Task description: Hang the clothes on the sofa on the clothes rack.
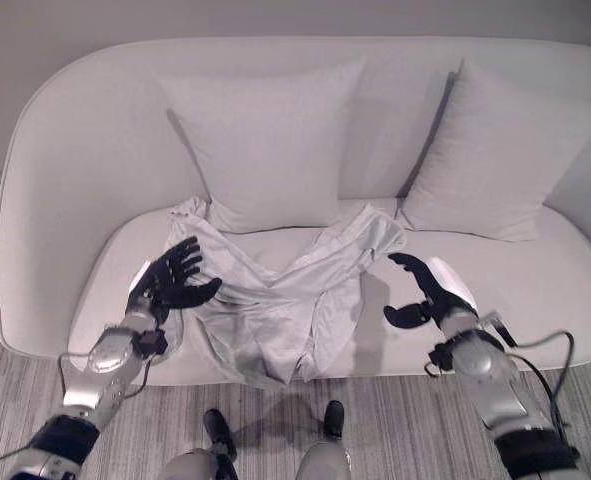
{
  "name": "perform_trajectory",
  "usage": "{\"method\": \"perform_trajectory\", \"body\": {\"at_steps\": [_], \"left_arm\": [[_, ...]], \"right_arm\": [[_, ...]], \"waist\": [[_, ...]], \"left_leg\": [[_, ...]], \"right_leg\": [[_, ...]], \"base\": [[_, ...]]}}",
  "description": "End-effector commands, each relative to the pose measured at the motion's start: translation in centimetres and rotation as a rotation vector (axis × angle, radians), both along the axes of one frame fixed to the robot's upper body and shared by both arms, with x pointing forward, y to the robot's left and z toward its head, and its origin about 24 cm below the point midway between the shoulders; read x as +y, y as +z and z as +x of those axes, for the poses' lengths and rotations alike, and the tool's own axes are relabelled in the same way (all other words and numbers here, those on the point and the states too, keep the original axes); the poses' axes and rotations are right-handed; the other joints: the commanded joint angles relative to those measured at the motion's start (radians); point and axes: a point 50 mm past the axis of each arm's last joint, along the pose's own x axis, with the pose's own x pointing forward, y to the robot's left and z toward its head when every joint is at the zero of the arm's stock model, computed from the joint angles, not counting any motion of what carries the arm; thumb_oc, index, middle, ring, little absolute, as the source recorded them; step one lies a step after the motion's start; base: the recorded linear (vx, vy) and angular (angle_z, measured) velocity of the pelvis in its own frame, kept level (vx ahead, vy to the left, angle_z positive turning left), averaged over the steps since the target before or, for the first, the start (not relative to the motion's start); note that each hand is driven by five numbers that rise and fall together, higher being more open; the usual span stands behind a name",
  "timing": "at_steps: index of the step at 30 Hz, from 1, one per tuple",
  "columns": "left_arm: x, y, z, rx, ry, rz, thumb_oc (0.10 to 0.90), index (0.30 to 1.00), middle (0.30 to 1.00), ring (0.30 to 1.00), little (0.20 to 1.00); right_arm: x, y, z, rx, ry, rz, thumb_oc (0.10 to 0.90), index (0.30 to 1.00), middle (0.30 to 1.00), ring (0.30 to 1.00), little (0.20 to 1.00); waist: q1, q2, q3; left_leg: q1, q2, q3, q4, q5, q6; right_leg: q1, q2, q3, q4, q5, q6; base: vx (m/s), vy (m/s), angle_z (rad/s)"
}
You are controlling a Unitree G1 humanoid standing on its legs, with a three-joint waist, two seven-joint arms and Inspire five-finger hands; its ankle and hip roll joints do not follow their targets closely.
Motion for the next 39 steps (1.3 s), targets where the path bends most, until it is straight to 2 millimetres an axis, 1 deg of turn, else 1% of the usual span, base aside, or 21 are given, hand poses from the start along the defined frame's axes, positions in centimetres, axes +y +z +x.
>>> {"method": "perform_trajectory", "body": {"at_steps": [1,2,5,6,7,9,10,11,13,17,18,19,20,21,23,26,29,34,37,38,39], "left_arm": [[-3.3,11.3,3.1,-0.496,-0.118,0.26,0.8,0.9,0.9,0.9,0.9],[-3.4,12.3,3.5,-0.528,-0.112,0.307,0.8,0.9,0.9,0.9,0.9],[-3.3,15.8,4.7,-0.648,-0.075,0.583,0.8,0.9,0.9,0.9,0.9],[-3.3,16.8,5.1,-0.683,-0.059,0.673,0.8,0.9,0.9,0.9,0.9],[-3.3,16.9,5.1,-0.687,-0.056,0.674,0.8,0.9,0.9,0.9,0.9],[-3.1,19.0,5.6,-0.762,-0.015,0.836,0.8,0.9,0.9,0.9,0.9],[-2.4,20.4,6.0,-0.792,0.046,0.932,0.8,0.9,0.9,0.9,0.9],[-2.4,20.5,6.0,-0.795,0.05,0.931,0.8,0.9,0.9,0.9,0.9],[-1.8,22.1,6.2,-0.839,0.103,1.029,0.8,0.9,0.9,0.9,0.9],[-0.8,24.5,6.3,-0.878,0.19,1.095,0.8,0.9,0.9,0.9,0.9],[-0.1,25.3,6.3,-0.889,0.234,1.162,0.8,0.9,0.9,0.9,0.9],[-0.1,25.3,6.3,-0.889,0.234,1.161,0.8,0.9,0.9,0.9,0.9],[0.0,25.7,6.4,-0.898,0.249,1.197,0.8,0.9,0.9,0.9,0.9],[0.6,26.4,6.2,-0.908,0.275,1.24,0.8,0.9,0.9,0.9,0.9],[0.8,26.7,6.1,-0.912,0.288,1.254,0.8,0.9,0.9,0.9,0.9],[2.3,27.7,5.8,-0.91,0.356,1.273,0.8,0.9,0.9,0.9,0.9],[3.3,27.9,5.6,-0.895,0.384,1.313,0.8,0.9,0.9,0.9,0.9],[4.7,28.4,5.2,-0.877,0.406,1.404,0.8,0.9,0.9,0.9,0.9],[5.7,28.1,4.8,-0.848,0.413,1.44,0.8,0.9,0.9,0.9,0.9],[5.7,28.1,4.8,-0.847,0.411,1.441,0.8,0.9,0.9,0.9,0.9],[5.9,27.9,4.7,-0.848,0.409,1.439,0.8,0.9,0.9,0.9,0.9]], "right_arm": [[-0.1,10.9,3.4,-0.37,0.044,-0.149,0.8,0.9,0.9,0.9,0.9],[0.1,11.8,3.9,-0.392,0.046,-0.162,0.8,0.9,0.9,0.9,0.9],[0.9,14.7,5.1,-0.431,0.082,-0.257,0.8,0.9,0.9,0.9,0.9],[1.2,15.3,5.3,-0.441,0.092,-0.279,0.8,0.9,0.9,0.9,0.9],[1.2,15.4,5.4,-0.445,0.093,-0.279,0.8,0.9,0.9,0.9,0.9],[2.1,17.5,6.0,-0.488,0.121,-0.32,0.8,0.9,0.9,0.9,0.9],[2.9,18.9,6.3,-0.509,0.146,-0.367,0.8,0.9,0.9,0.9,0.9],[3.0,19.0,6.4,-0.512,0.148,-0.369,0.8,0.9,0.9,0.9,0.9],[3.4,20.3,6.8,-0.537,0.155,-0.387,0.8,0.9,0.9,0.9,0.9],[4.6,22.1,7.1,-0.563,0.19,-0.408,0.8,0.9,0.9,0.9,0.9],[4.9,22.1,7.2,-0.555,0.209,-0.423,0.8,0.9,0.9,0.9,0.9],[4.9,22.1,7.2,-0.555,0.209,-0.423,0.8,0.9,0.9,0.9,0.9],[5.2,22.4,7.2,-0.558,0.217,-0.429,0.8,0.9,0.9,0.9,0.9],[5.4,22.6,7.3,-0.561,0.224,-0.462,0.8,0.9,0.9,0.9,0.9],[5.6,23.0,7.3,-0.569,0.222,-0.483,0.8,0.9,0.9,0.9,0.9],[5.4,23.2,7.4,-0.584,0.205,-0.475,0.8,0.9,0.9,0.9,0.9],[5.2,22.8,7.3,-0.576,0.206,-0.484,0.8,0.9,0.9,0.9,0.9],[4.2,21.7,7.4,-0.528,0.186,-0.462,0.8,0.9,0.9,0.9,0.9],[3.7,20.4,7.2,-0.469,0.199,-0.471,0.8,0.9,0.9,0.9,0.9],[3.7,20.3,7.2,-0.468,0.198,-0.471,0.8,0.9,0.9,0.9,0.9],[3.5,19.8,7.1,-0.445,0.201,-0.474,0.8,0.9,0.9,0.9,0.9]], "waist": [[0.021,-0.066,0.072],[0.019,-0.068,0.082],[0.014,-0.066,0.099],[0.008,-0.064,0.1],[0.006,-0.063,0.1],[0.003,-0.059,0.108],[0.001,-0.056,0.116],[-0.001,-0.055,0.116],[-0.001,-0.049,0.125],[-0.004,-0.038,0.142],[-0.006,-0.029,0.144],[-0.006,-0.029,0.144],[-0.009,-0.028,0.147],[-0.008,-0.023,0.15],[-0.007,-0.021,0.152],[-0.003,-0.01,0.16],[-0.003,-0.005,0.167],[-0.001,0.005,0.179],[0.0,0.009,0.185],[0.001,0.009,0.184],[0.001,0.01,0.185]], "left_leg": [[-0.054,0.102,-0.03,0.126,-0.111,-0.079],[-0.075,0.114,-0.033,0.135,-0.104,-0.085],[-0.139,0.149,-0.043,0.141,-0.069,-0.111],[-0.159,0.157,-0.047,0.141,-0.061,-0.117],[-0.162,0.158,-0.048,0.142,-0.061,-0.117],[-0.21,0.177,-0.056,0.145,-0.042,-0.131],[-0.249,0.188,-0.063,0.152,-0.029,-0.139],[-0.252,0.189,-0.064,0.154,-0.029,-0.139],[-0.291,0.197,-0.071,0.16,-0.019,-0.146],[-0.349,0.205,-0.079,0.171,-0.008,-0.153],[-0.371,0.201,-0.083,0.171,-0.004,-0.153],[-0.372,0.201,-0.083,0.171,-0.005,-0.153],[-0.388,0.201,-0.085,0.176,-0.003,-0.155],[-0.41,0.2,-0.088,0.18,-0.004,-0.157],[-0.424,0.198,-0.092,0.187,-0.005,-0.157],[-0.462,0.199,-0.101,0.203,-0.008,-0.158],[-0.48,0.199,-0.108,0.214,-0.012,-0.157],[-0.503,0.2,-0.113,0.223,-0.013,-0.157],[-0.512,0.202,-0.118,0.227,-0.013,-0.156],[-0.513,0.202,-0.119,0.228,-0.014,-0.156],[-0.514,0.203,-0.122,0.23,-0.014,-0.156]], "right_leg": [[-0.01,-0.114,-0.056,0.026,0.051,0.054],[-0.024,-0.107,-0.053,0.021,0.054,0.052],[-0.075,-0.082,-0.061,0.002,0.049,0.052],[-0.094,-0.075,-0.061,-0.001,0.046,0.053],[-0.097,-0.074,-0.061,0.0,0.047,0.053],[-0.144,-0.06,-0.059,-0.003,0.049,0.054],[-0.178,-0.053,-0.054,-0.003,0.05,0.054],[-0.181,-0.053,-0.054,-0.003,0.05,0.054],[-0.215,-0.048,-0.052,-0.003,0.055,0.054],[-0.265,-0.044,-0.048,-0.003,0.07,0.054],[-0.288,-0.049,-0.045,-0.003,0.079,0.054],[-0.289,-0.049,-0.045,-0.003,0.079,0.054],[-0.297,-0.052,-0.048,-0.002,0.083,0.054],[-0.318,-0.055,-0.046,-0.001,0.088,0.054],[-0.329,-0.056,-0.044,-0.001,0.09,0.054],[-0.357,-0.055,-0.044,0.001,0.095,0.054],[-0.365,-0.056,-0.044,0.004,0.095,0.054],[-0.378,-0.062,-0.049,0.007,0.102,0.054],[-0.384,-0.065,-0.052,0.012,0.1,0.054],[-0.384,-0.065,-0.053,0.012,0.1,0.054],[-0.383,-0.065,-0.055,0.013,0.098,0.054]], "base": [[-0.12,-0.168,0.14],[-0.12,-0.182,0.18],[-0.09,-0.127,0.03],[-0.06,-0.068,-0.08],[-0.06,-0.06,-0.06],[-0.08,-0.08,-0.06],[-0.07,-0.065,-0.05],[-0.06,-0.039,-0.11],[-0.04,-0.014,-0.13],[-0.01,0.003,-0.08],[0.0,0.0,0.0],[0.0,0.022,0.11],[0.0,0.023,0.31],[0.0,0.024,0.35],[0.01,0.032,-0.04],[0.01,0.026,-0.29],[0.02,0.014,-0.07],[0.01,0.021,0.12],[0.01,0.009,0.02],[0.0,0.0,0.0],[0.01,-0.001,0.04]]}}
